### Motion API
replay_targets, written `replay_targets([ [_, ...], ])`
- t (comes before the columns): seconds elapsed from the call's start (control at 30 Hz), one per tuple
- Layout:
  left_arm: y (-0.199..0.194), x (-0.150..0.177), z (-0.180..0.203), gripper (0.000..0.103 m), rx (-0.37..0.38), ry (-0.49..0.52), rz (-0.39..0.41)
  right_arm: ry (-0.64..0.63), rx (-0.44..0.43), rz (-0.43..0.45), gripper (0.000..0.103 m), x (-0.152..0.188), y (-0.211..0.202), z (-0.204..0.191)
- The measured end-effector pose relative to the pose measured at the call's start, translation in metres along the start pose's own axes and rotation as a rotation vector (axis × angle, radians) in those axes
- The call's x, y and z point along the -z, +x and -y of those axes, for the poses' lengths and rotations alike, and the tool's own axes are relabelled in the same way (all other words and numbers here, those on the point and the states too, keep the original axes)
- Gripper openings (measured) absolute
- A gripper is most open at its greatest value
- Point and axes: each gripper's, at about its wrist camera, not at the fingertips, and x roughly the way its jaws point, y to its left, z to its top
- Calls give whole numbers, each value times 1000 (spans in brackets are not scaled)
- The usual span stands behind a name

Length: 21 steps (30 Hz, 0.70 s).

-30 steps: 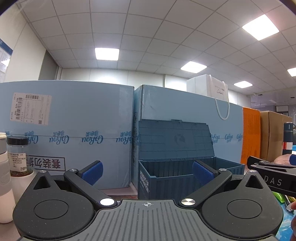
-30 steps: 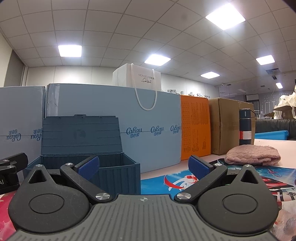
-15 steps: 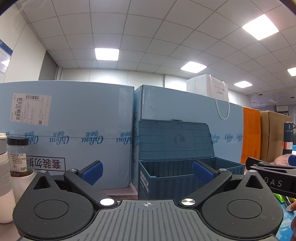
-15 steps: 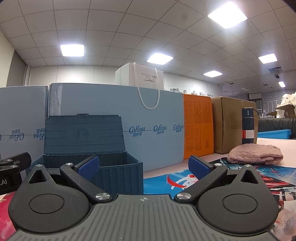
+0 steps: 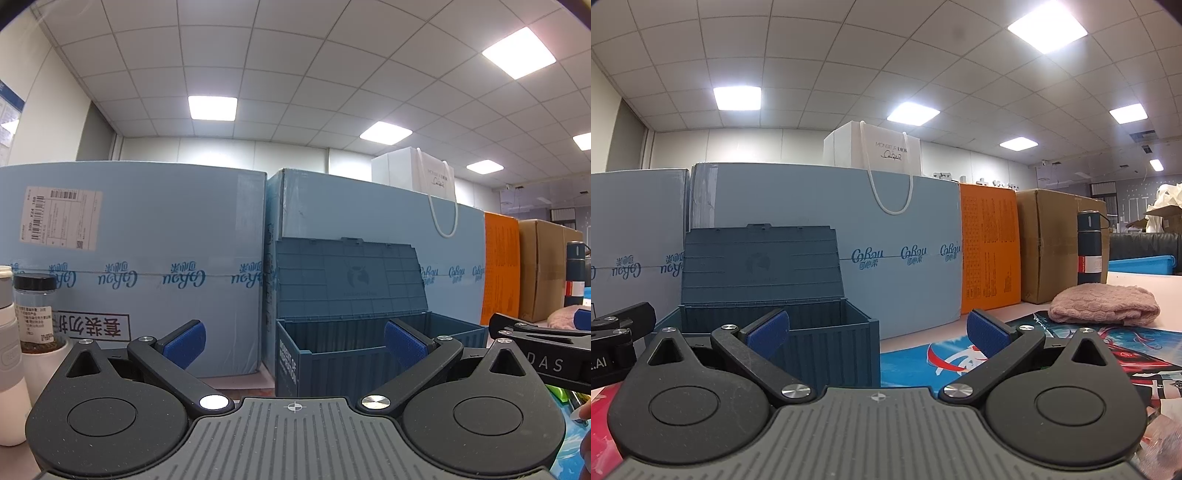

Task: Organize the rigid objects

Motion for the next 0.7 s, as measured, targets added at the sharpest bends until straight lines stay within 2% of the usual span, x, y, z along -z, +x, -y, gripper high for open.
replay_targets([
  [0.7,0,0,1,103,-1,3,0,2,-8,-8,103,0,-1,0],
])
